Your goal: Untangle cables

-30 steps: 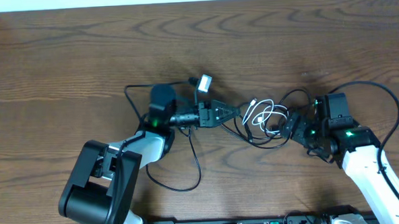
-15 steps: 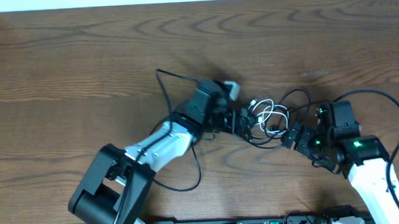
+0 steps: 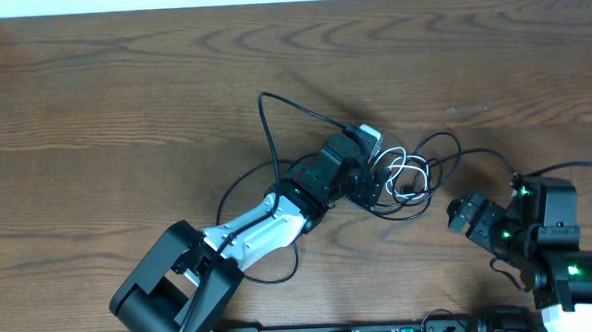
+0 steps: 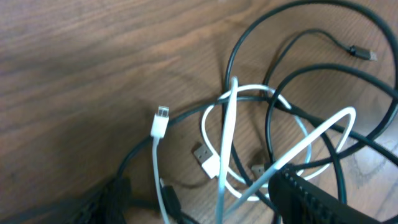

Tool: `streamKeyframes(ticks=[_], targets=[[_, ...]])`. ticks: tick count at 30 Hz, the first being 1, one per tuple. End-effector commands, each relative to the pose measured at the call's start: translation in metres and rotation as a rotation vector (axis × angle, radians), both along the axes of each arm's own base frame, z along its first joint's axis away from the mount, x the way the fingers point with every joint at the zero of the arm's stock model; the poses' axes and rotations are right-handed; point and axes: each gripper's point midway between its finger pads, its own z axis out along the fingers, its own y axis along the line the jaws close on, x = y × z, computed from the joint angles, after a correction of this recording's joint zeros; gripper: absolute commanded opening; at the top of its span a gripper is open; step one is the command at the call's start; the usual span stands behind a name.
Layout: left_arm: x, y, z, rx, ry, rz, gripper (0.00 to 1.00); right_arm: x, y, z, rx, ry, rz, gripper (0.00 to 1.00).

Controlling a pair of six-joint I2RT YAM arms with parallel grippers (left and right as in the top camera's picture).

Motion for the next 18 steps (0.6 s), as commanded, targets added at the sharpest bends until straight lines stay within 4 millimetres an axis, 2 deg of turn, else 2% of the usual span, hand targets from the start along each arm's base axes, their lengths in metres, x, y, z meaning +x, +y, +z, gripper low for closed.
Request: streamKeyframes(ticks=[1, 2, 3, 5, 7, 11, 13, 18], targets=[[0.007, 0.0, 0.005, 0.018, -0.045, 0.009, 0.71, -0.002, 0.0, 0.0, -0.003, 0.0, 0.016, 0.99], [0.007, 0.0, 0.003, 0.021, -0.042, 0.009, 0.65, -0.003, 0.001, -0.001, 0.0, 0.001, 0.017, 0.99], [0.007, 0.0, 0.001, 0.023, -0.039, 0.008, 0.54, -0.003, 0.001, -0.001, 0.001, 0.003, 0.017, 0.99], [0.007, 0.0, -0.003, 0.027, -0.031, 0.009, 0.37, -0.003, 0.002, -0.001, 0.003, 0.004, 0.019, 0.99], [0.007, 0.0, -0.004, 0.026, -0.026, 0.013, 0.28, -0.004, 0.003, -0.001, 0.011, 0.007, 0.023, 0.99], [0.008, -0.001, -0.002, 0.0, -0.008, 0.037, 0.19, -0.005, 0.011, 0.0, 0.052, 0.008, 0.045, 0.99], [0.008, -0.001, -0.002, -0.001, -0.007, 0.039, 0.08, -0.004, 0.016, 0.001, 0.078, 0.004, 0.06, 0.99], [0.008, -0.001, -0.002, -0.013, 0.01, 0.049, 0.08, 0.0, 0.019, 0.001, 0.082, -0.003, 0.094, 0.99]])
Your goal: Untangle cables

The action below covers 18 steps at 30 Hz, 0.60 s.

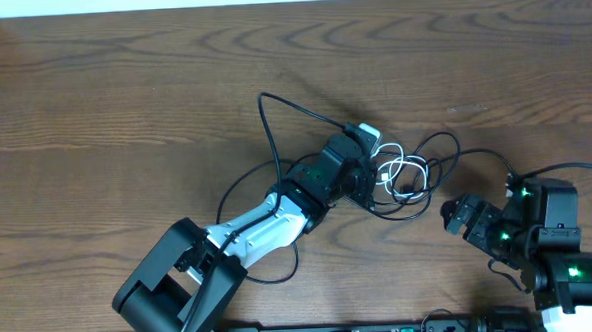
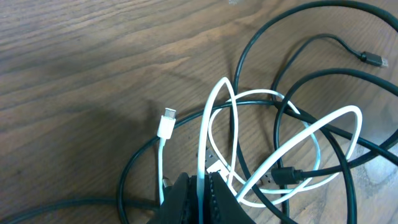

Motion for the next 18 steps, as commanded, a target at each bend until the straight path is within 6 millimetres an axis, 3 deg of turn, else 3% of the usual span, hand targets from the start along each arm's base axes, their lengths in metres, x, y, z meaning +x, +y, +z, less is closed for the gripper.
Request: streamKeyframes(ticks=[1, 2, 3, 5, 9, 18], targets=[[0.002, -0.004, 0.001, -0.019, 0.013, 0.013, 0.17, 0.0, 0.005, -0.002, 0.015, 0.009, 0.036, 0.99], [0.0, -0.005, 0.001, -0.025, 0.02, 0.002, 0.35, 0.0, 0.005, -0.003, 0.015, 0.014, 0.036, 0.99], [0.0, -0.006, 0.002, -0.028, 0.022, -0.002, 0.45, 0.0, 0.005, -0.005, 0.014, 0.02, 0.038, 0.99], [0.002, -0.003, 0.001, -0.017, 0.016, 0.011, 0.57, 0.0, 0.005, -0.007, 0.008, 0.03, 0.05, 0.99], [0.017, 0.012, -0.001, 0.018, -0.008, 0.085, 0.59, -0.001, 0.004, -0.013, -0.003, 0.06, 0.076, 0.99], [0.02, 0.036, -0.006, 0.088, 0.011, 0.143, 0.59, 0.003, 0.002, -0.025, -0.01, 0.119, 0.073, 0.99]])
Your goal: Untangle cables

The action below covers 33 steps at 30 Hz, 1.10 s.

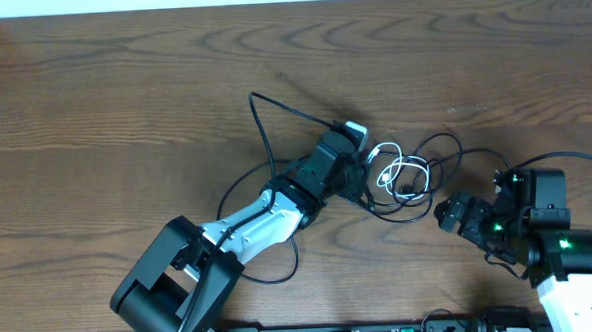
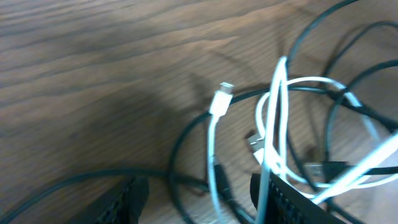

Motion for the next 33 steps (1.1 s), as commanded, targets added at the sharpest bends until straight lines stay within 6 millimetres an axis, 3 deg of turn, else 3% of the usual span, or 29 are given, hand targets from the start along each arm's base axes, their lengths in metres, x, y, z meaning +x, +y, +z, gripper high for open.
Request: streamKeyframes(ticks=[1, 3, 6, 13, 20, 24, 27, 31, 33], targets=[[0.008, 0.002, 0.011, -0.007, -0.027, 0.019, 0.59, 0.001, -0.002, -0.004, -0.013, 0.011, 0.012, 0.99], [-0.001, -0.007, 0.013, -0.043, 0.002, -0.037, 0.59, 0.002, -0.004, -0.006, -0.022, 0.017, 0.008, 0.99], [-0.004, -0.005, 0.018, -0.044, 0.008, -0.045, 0.6, 0.001, -0.004, -0.007, -0.027, 0.025, 0.011, 0.99], [-0.021, -0.018, 0.055, -0.138, -0.003, -0.146, 0.69, 0.003, -0.005, -0.007, -0.035, 0.015, 0.022, 0.99], [-0.035, -0.04, 0.033, -0.125, 0.016, -0.207, 0.73, 0.008, -0.005, -0.005, -0.037, -0.011, 0.021, 0.99], [-0.028, -0.047, 0.022, -0.106, -0.026, -0.186, 0.73, 0.007, -0.005, -0.005, -0.036, -0.006, 0.021, 0.99], [-0.017, -0.043, 0.013, -0.069, -0.058, -0.134, 0.59, 0.007, -0.005, -0.005, -0.036, -0.006, 0.021, 0.99], [-0.005, -0.04, 0.002, -0.046, -0.089, -0.086, 0.52, 0.007, -0.005, -0.005, -0.035, -0.004, 0.021, 0.99], [-0.001, -0.04, 0.002, -0.047, -0.105, -0.074, 0.38, 0.007, -0.005, -0.005, -0.035, -0.004, 0.022, 0.99]])
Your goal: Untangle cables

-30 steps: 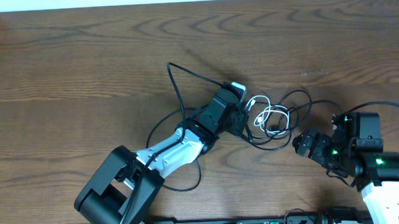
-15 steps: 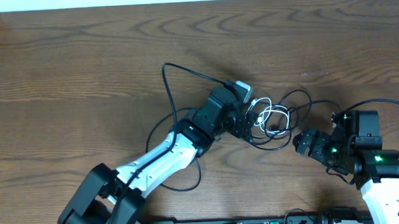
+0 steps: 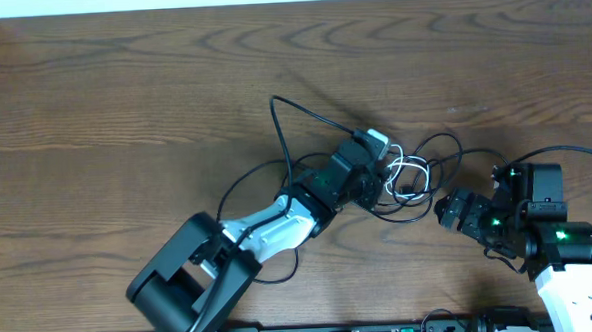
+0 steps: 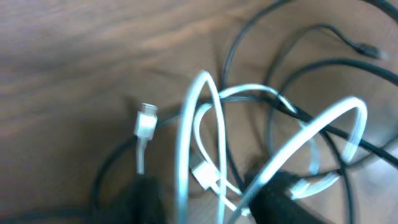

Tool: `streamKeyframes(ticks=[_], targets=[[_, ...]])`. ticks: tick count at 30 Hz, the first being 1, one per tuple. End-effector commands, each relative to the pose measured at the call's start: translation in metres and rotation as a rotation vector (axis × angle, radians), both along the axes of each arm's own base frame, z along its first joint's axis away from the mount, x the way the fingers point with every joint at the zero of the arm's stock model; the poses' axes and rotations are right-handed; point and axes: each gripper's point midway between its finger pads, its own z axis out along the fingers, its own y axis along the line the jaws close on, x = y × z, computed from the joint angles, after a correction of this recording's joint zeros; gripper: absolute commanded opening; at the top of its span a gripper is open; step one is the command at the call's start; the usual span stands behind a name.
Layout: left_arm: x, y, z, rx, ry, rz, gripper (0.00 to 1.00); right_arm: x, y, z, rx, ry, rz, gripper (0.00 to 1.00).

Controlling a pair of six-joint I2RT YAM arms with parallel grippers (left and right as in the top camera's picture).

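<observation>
A tangle of a white cable [image 3: 404, 169] and a black cable [image 3: 277, 127] lies at the middle of the table. My left gripper [image 3: 377, 180] is at the tangle's left edge. The left wrist view is blurred; there my left gripper [image 4: 211, 193] stands open with white loops [image 4: 336, 121] rising between its fingers [image 4: 280, 196]. A white plug [image 4: 146, 121] lies to the left and black strands [image 4: 292, 74] cross behind. My right gripper [image 3: 446, 211] sits just right of the tangle, too small to judge its jaws.
Black cable [image 3: 239, 188] loops out to the left and under the left arm. A small black plug [image 4: 368, 51] lies at the tangle's far right. A black lead [image 3: 576, 156] runs off to the right edge above the right arm. The table's far edge [image 3: 289, 0] borders a white wall.
My left gripper has moved right, further into the tangle, and is still open. The tall black loop has shifted right with it. My right gripper stays almost where it was.
My left gripper was first open at the tangle. Then it was shut on a white loop. After that it stood open and further left, with the black loop shifted left. Now it is open, back to the right. My right gripper has come closer to the tangle.
</observation>
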Motion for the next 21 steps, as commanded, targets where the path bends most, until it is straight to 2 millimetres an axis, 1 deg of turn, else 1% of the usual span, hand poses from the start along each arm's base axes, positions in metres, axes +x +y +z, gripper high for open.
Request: streamKeyframes(ticks=[1, 2, 3, 5, 7, 10, 12, 14, 15, 17, 19, 21], targets=[[0.015, 0.005, 0.0, 0.032, -0.056, 0.053, 0.26, -0.001, -0.002, -0.002, -0.013, 0.003, 0.01, 0.99], [0.017, 0.006, 0.002, 0.032, -0.068, 0.065, 0.13, -0.001, -0.002, -0.002, -0.013, 0.004, 0.01, 0.99], [0.021, 0.008, 0.005, 0.029, -0.075, 0.091, 0.08, -0.001, -0.001, -0.002, -0.004, 0.006, 0.001, 0.99], [0.028, 0.015, 0.012, 0.028, -0.092, 0.154, 0.08, 0.0, 0.003, -0.005, 0.002, 0.001, 0.008, 0.99], [0.03, 0.019, 0.021, 0.029, -0.11, 0.176, 0.08, 0.003, 0.005, -0.012, -0.015, -0.003, 0.022, 0.99], [0.026, 0.024, 0.038, 0.026, -0.116, 0.18, 0.07, 0.014, 0.011, -0.022, 0.006, -0.008, -0.008, 0.99], [0.021, 0.03, 0.052, 0.027, -0.116, 0.18, 0.08, 0.027, 0.017, -0.024, 0.027, -0.032, -0.014, 0.99], [0.016, 0.037, 0.067, 0.034, -0.122, 0.183, 0.07, 0.043, 0.03, -0.021, 0.07, -0.078, 0.023, 0.99], [0.012, 0.042, 0.077, 0.036, -0.126, 0.184, 0.08, 0.053, 0.04, -0.02, 0.103, -0.107, 0.055, 0.99], [0.005, 0.049, 0.09, 0.033, -0.127, 0.184, 0.08, 0.064, 0.054, -0.021, 0.138, -0.135, 0.09, 0.99], [-0.002, 0.056, 0.1, 0.036, -0.124, 0.184, 0.08, 0.073, 0.067, -0.027, 0.152, -0.138, 0.104, 0.99], [-0.007, 0.064, 0.11, 0.041, -0.127, 0.19, 0.08, 0.078, 0.075, -0.038, 0.134, -0.125, 0.114, 0.99]])
